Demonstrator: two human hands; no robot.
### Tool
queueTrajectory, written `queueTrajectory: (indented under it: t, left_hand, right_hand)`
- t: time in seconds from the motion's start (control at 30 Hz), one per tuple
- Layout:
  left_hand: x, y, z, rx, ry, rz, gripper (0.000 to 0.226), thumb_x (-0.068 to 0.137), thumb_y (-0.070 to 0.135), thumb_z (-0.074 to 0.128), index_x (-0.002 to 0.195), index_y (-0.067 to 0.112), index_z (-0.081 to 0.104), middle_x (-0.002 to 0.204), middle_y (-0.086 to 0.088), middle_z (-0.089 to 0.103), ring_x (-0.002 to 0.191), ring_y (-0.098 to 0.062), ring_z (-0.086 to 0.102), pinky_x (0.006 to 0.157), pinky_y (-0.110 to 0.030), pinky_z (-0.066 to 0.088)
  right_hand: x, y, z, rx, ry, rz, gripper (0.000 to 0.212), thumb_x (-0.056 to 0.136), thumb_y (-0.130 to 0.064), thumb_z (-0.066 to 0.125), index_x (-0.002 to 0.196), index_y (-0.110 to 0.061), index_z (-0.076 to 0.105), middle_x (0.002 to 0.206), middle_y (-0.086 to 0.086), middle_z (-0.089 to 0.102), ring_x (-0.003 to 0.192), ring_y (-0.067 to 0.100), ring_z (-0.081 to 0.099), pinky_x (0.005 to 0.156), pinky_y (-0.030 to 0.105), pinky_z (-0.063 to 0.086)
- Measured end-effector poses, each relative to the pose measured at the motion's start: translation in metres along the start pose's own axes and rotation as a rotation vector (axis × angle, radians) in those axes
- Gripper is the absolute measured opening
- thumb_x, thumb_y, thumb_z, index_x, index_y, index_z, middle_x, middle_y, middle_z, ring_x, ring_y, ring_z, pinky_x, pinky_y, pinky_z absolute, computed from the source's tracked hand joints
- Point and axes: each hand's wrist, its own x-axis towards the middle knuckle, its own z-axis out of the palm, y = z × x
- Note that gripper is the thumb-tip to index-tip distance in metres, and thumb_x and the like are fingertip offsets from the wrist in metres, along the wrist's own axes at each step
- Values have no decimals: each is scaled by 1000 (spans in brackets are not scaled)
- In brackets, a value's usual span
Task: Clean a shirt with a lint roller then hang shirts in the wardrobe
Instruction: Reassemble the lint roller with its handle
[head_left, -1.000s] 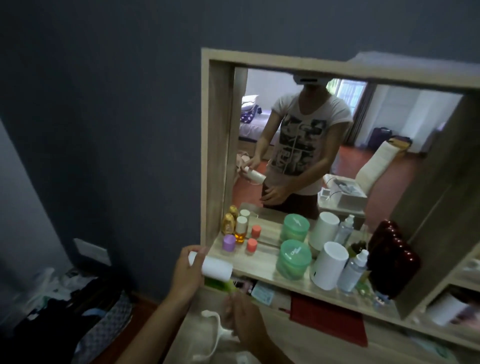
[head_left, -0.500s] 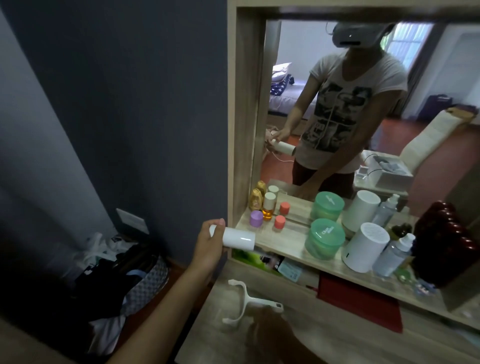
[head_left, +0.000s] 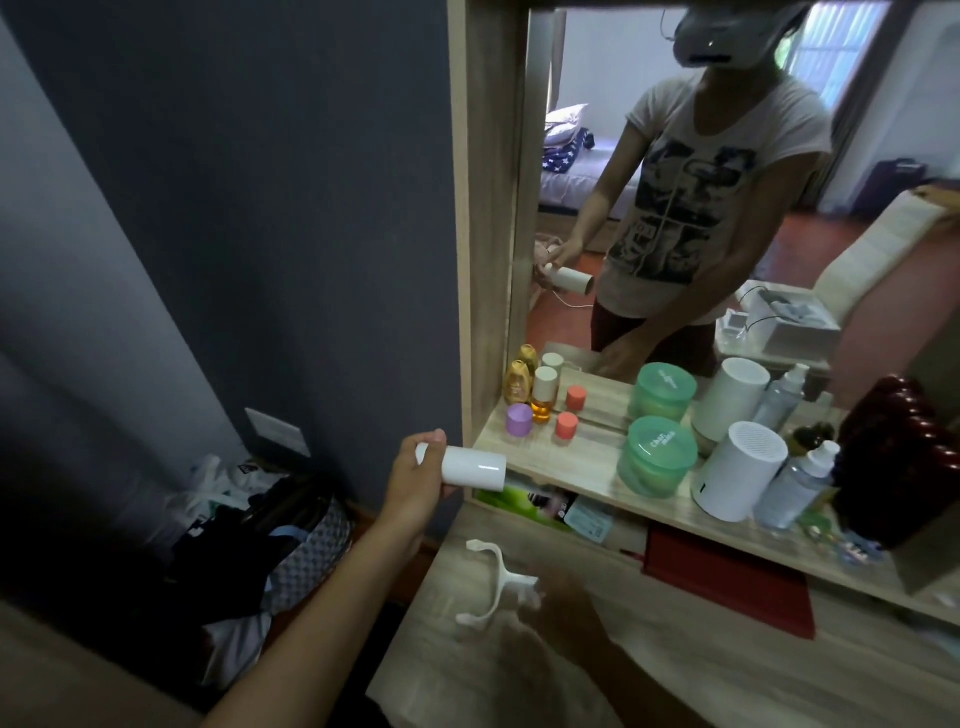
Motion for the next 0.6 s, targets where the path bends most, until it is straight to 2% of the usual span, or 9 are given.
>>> queueTrajectory:
  t: [0.07,0.17,0.27,0.37,0.43,0.5,0.6]
  left_hand:
    - [1,0,-1,-29,13,-9,26,99,30,49,118,13,49,105,-7,54,86,-12,57,64,-25,54]
    - [0,2,0,-59,25,-21,29,99,30,49,120,11,48,108,-9,53,85,-12,57,64,-25,54]
    - [-2,3,3,-90,31,-31,32,100,31,47,123,9,46,111,-12,53,86,-13,57,66,-25,55]
    - [-4,7,5,-153,49,-66,33,99,32,47,124,11,44,115,-15,53,91,-17,58,75,-32,57]
    - [-3,9,5,-207,64,-102,33,99,33,47,124,12,44,117,-16,54,99,-22,60,80,-37,57]
    - [-4,10,6,-235,69,-110,34,100,34,46,124,10,45,118,-18,54,106,-27,60,79,-36,58]
    - [-4,10,7,-259,56,-106,38,100,34,45,126,6,47,118,-19,56,104,-26,61,75,-33,58]
  right_hand:
    - [13,-46,-35,249,67,85,37,63,-45,60,86,-18,72,80,-1,69,76,18,64,68,27,49]
    - [21,-102,-81,661,205,205,11,82,-26,66,92,-26,70,91,-4,70,89,17,67,82,36,57]
    - [32,-139,-112,964,398,220,10,85,-15,69,95,-16,67,97,4,68,92,19,67,76,33,59]
    - [29,-164,-122,960,521,203,7,83,-21,71,85,-22,64,91,-3,67,91,18,65,76,38,58]
    - [25,-175,-120,950,583,199,8,84,-22,71,85,-20,63,89,-5,67,90,16,64,75,33,56]
    - [20,-183,-115,974,627,167,11,86,-23,70,89,-15,63,90,-6,67,91,13,64,76,29,54]
    - [18,-192,-110,1075,662,115,10,89,-23,67,92,-16,61,93,-6,69,93,8,66,84,35,56]
